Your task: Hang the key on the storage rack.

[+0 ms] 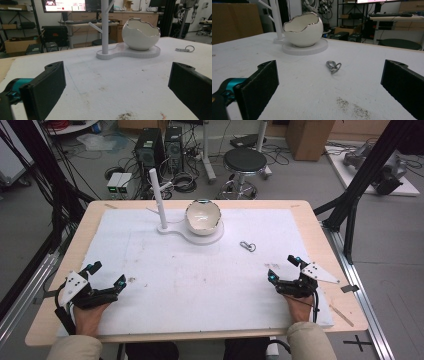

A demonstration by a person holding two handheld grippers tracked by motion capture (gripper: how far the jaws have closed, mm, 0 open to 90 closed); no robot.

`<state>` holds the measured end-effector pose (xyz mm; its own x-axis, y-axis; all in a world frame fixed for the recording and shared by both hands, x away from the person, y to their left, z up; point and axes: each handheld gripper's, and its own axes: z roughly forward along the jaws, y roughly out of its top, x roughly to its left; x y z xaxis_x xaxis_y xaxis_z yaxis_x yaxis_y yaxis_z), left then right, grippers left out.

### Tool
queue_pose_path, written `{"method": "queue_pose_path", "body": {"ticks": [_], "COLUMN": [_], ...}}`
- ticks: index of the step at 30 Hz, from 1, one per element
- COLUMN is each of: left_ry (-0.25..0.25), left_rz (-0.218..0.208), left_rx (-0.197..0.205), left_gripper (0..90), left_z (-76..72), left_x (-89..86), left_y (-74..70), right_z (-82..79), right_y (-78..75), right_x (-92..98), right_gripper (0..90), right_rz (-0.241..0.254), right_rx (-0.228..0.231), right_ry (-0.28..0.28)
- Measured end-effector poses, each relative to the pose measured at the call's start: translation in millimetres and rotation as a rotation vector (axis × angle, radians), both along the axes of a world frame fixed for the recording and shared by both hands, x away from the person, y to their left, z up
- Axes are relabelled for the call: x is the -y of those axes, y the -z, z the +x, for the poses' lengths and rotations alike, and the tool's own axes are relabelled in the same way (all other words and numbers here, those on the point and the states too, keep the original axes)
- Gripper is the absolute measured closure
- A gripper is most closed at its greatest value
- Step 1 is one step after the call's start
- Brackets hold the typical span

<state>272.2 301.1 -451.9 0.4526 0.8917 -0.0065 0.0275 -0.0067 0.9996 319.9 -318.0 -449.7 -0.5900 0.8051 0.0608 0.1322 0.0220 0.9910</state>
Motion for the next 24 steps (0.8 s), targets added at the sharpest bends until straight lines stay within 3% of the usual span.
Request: {"method": "queue_pose_path", "body": {"ticks": [17,21,24], "left_ry": [-0.012,-0.012,-0.012], "left_rz": [-0.005,-0.002,-0.003], "left_rx": [0.006,0.006,0.011], "left_gripper": [1.7,1.7,1.7], "left_z": [-0.7,-1.1,-1.3], "left_x": [0.4,-0.4,-0.2], "left_y": [0.2,0.2,0.3], "right_z": [0.3,2.0,5.4], "right_y": [-0.1,-1.0,-5.1], "right_x": [0.4,1.8,1.2], "right_gripper": [0.5,0.5,0.5], "right_rz": [-0.001,0.023,-0.015], "right_rx": [0.003,-0.028,-0.047], "right_ry": [0.005,0.013,0.019]}}
